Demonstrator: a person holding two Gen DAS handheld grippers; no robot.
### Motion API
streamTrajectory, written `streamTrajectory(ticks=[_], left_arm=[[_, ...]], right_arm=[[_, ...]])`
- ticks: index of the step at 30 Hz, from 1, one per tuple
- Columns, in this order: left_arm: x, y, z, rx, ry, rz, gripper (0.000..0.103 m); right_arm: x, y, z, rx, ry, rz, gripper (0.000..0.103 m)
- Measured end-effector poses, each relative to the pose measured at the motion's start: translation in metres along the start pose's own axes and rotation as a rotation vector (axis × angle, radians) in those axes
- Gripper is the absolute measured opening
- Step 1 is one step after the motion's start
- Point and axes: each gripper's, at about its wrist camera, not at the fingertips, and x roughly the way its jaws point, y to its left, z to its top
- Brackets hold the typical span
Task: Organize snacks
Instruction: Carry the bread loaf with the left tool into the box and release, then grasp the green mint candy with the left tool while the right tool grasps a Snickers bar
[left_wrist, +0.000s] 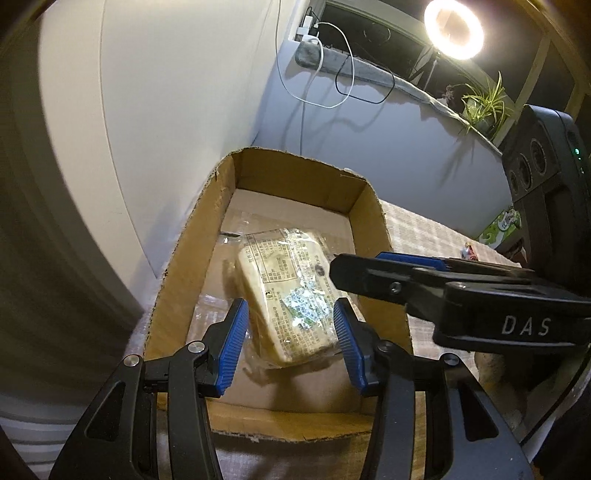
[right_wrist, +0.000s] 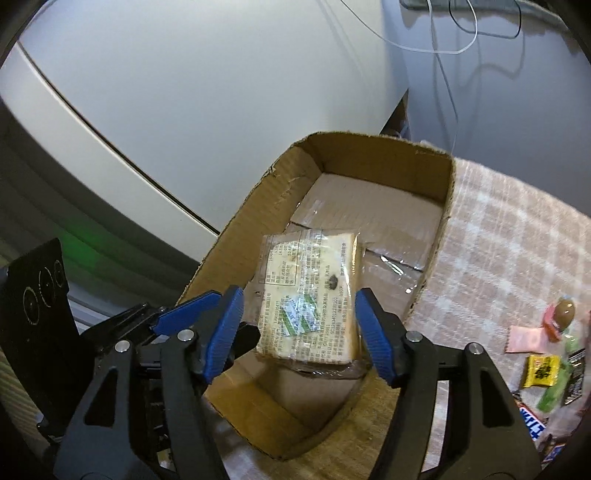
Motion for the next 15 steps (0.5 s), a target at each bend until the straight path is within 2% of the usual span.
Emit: streamTrajectory(ticks=[13, 15], left_arm=[[-0.023, -0.026, -0.02, 0.036, -0.059, -0.037, 0.051], [-0.027, -0.033, -0.023, 0.046, -0.066, -0.05, 0.051]], right_arm=[[-0.053, -0.014, -0.023, -0.018, -0.071, -0.052, 0.067], [-0.065, -0.021, -0.03, -0.019, -0.079, -0.064, 0.072]])
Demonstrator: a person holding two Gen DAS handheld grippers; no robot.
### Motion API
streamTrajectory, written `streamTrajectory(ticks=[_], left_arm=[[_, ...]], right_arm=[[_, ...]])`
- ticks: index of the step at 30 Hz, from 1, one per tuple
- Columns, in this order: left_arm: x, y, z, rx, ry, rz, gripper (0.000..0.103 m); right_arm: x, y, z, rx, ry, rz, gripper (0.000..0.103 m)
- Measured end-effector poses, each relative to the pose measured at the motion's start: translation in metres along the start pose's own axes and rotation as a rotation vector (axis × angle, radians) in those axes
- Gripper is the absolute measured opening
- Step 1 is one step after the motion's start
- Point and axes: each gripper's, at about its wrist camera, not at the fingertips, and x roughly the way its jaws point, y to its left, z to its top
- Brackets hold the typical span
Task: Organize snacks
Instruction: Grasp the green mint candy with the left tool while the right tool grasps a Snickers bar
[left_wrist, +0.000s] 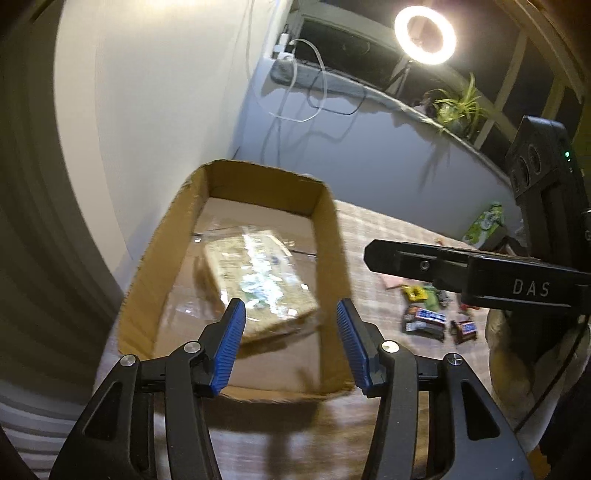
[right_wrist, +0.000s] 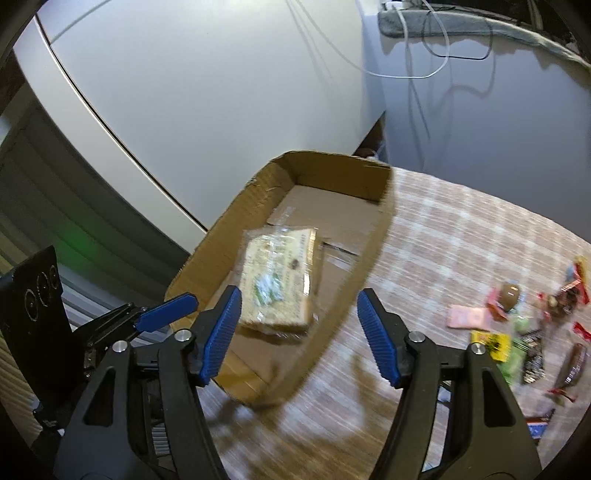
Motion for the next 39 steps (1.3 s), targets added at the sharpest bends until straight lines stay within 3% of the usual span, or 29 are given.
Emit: streamTrajectory(ticks=[5, 9, 14, 22, 25, 27, 30, 34, 39], left_arm=[[-0.008, -0.026, -0.007, 0.048, -0.009, -0.018, 0.051], [-0.008, -0.049, -0.013, 0.078, -0.006, -0.053, 0.051], [0.008, -0.078, -0.025, 0.102, 0.042, -0.095, 0.051], [0.043, -0.115, -0.038, 0.134, 0.135, -0.135, 0.054], [0.053, -0.127, -0.044, 0.153, 0.167, -0.145, 0.057], [0.058, -0.134, -0.049, 0.17, 0.191, -0.157, 0.057], [0.062, -0.147, -0.062, 0.21, 0.224, -0.162, 0.057], [0.07, -0.157, -0.076, 0.236, 0.248, -0.156, 0.057], [0.083, -0.17, -0.085, 0.314, 0.246, -0.088, 0.057]], right_arm=[[-0.037, -0.019, -0.019, -0.032, -0.031, -0.046, 0.077], [-0.07, -0.043, -0.038, -0.043, -0.063, -0.11, 0.095], [-0.103, -0.079, -0.065, -0.068, -0.067, -0.196, 0.096], [-0.118, -0.131, -0.106, -0.082, -0.019, -0.285, 0.096], [-0.116, -0.146, -0.118, -0.096, 0.017, -0.29, 0.09], [-0.112, -0.151, -0.122, -0.111, 0.045, -0.276, 0.079], [-0.103, -0.152, -0.127, -0.183, 0.084, -0.26, 0.074], [-0.085, -0.148, -0.127, -0.259, 0.118, -0.252, 0.071], [-0.067, -0.151, -0.12, -0.322, 0.143, -0.256, 0.07]])
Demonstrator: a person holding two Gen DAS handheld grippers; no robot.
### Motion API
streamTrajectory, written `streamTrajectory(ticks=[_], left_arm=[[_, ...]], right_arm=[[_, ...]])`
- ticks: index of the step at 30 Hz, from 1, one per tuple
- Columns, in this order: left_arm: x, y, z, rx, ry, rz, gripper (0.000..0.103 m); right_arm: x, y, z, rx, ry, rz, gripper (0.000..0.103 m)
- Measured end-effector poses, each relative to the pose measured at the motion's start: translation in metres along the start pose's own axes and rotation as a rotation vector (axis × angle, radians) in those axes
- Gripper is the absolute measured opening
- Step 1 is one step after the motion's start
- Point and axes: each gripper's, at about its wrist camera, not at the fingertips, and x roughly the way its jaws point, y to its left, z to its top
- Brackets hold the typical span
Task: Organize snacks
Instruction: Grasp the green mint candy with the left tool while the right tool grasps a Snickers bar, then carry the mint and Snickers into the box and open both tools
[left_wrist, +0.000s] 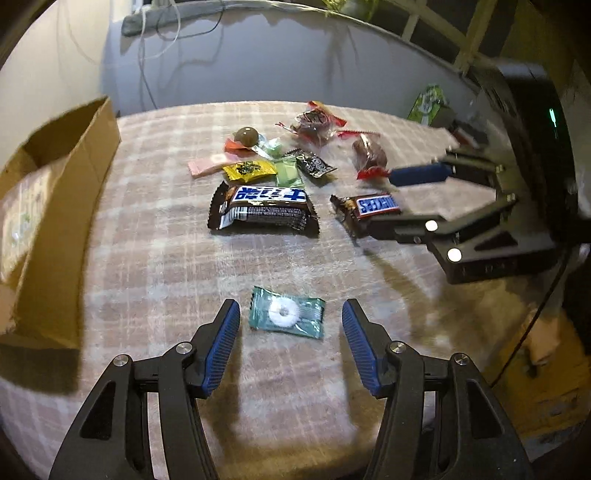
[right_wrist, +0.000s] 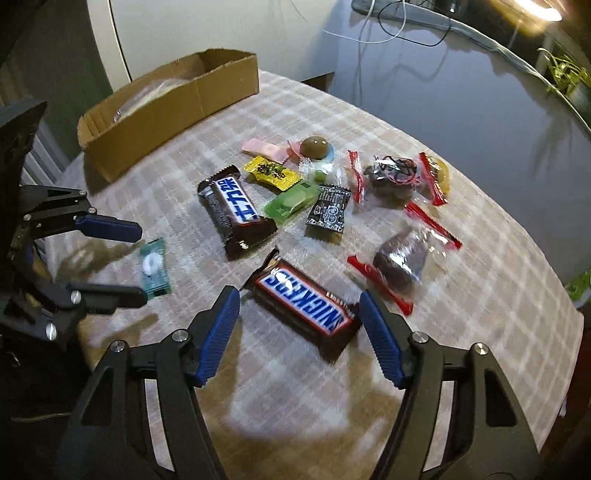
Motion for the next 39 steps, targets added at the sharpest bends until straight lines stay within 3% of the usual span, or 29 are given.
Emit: streamTrajectory(ticks=[7, 9, 11, 14, 20, 23, 39], left_arm=[[0.015, -0.02, -0.009, 0.161, -0.018, 0.129, 0.055], [0.016, -0.02, -0.011, 0.17, -0.02, 0.125, 0.052], [0.016, -0.019, -0.012, 0.171, -0.021, 0.119, 0.046], [0.016, -0.02, -0.013, 0.178, -0.025, 0.114, 0.04], [0.014, -0.016, -0.014, 0.162, -0.029, 0.086, 0.034], [0.013, -0.014, -0.015, 0.147, -0.034, 0.076, 0.033], [-0.011, -0.017, -0.006, 0.119, -0.108, 0.031, 0.032]], right_arm=[[0.017, -0.003, 0.004, -0.022, 0.026, 0.017, 0.069], [0.022, -0.004, 0.003, -0.021, 0.042, 0.023, 0.06], [0.024, -0.006, 0.003, -0.012, 0.047, 0.039, 0.059], [0.023, -0.008, 0.004, 0.01, 0.049, 0.059, 0.05], [0.024, -0.004, 0.006, 0.001, 0.068, 0.052, 0.042], [0.023, -0.003, 0.007, 0.014, 0.072, 0.052, 0.03], [0.009, -0.007, 0.001, 0.096, 0.03, 0.017, 0.029]])
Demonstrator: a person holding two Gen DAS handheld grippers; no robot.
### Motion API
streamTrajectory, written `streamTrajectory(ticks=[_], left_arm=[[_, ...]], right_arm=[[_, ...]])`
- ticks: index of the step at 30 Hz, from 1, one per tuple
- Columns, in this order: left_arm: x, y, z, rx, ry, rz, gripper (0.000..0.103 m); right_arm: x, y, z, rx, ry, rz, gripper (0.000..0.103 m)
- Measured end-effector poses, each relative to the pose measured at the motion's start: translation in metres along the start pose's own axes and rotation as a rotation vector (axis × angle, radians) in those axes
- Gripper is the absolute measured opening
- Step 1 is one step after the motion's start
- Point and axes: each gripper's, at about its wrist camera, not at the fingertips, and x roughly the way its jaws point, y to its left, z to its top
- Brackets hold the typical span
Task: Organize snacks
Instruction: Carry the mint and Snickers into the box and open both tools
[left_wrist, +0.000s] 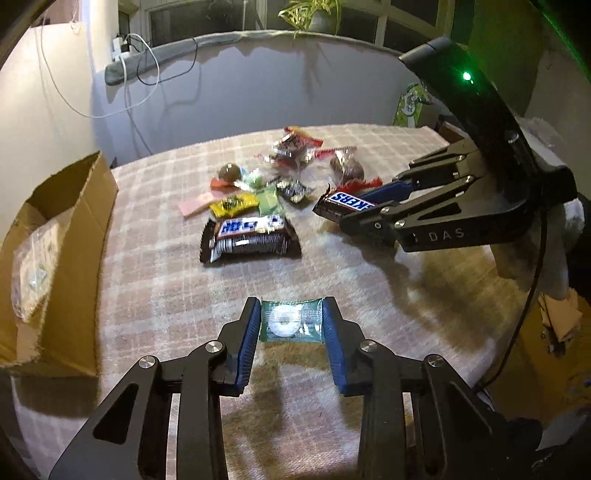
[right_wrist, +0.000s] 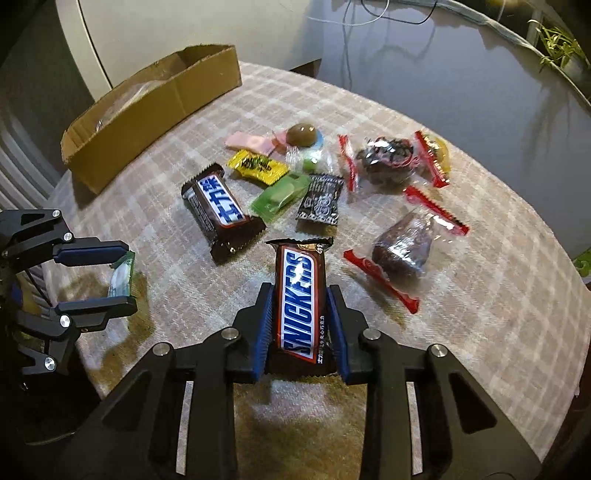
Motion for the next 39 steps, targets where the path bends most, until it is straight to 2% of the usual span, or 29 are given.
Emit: streamTrajectory(ticks=[7, 18, 29, 39], left_arm=[[-0.022, 0.014, 0.012, -0.013, -0.071, 0.02, 0.032], [-0.06, 0.078, 0.023, -0.098, -0.166, 0.113, 0.032], [-0.083, 0.147, 0.022, -0.184, -0.22, 0.217, 0.032], [-0.083, 0.185, 0.014, -0.227, -0.219, 0.244, 0.032]], right_arm=[[-0.021, 0.008, 0.011, -0.001, -0.049, -0.011, 0.029], [-0.04, 0.051, 0.065, -0.042, -0.137, 0.022, 0.029], [-0.017, 0.117, 0.124, -0.105, -0.155, 0.062, 0.029], [0.015, 0.158, 0.167, -0.147, -0.144, 0.091, 0.029]])
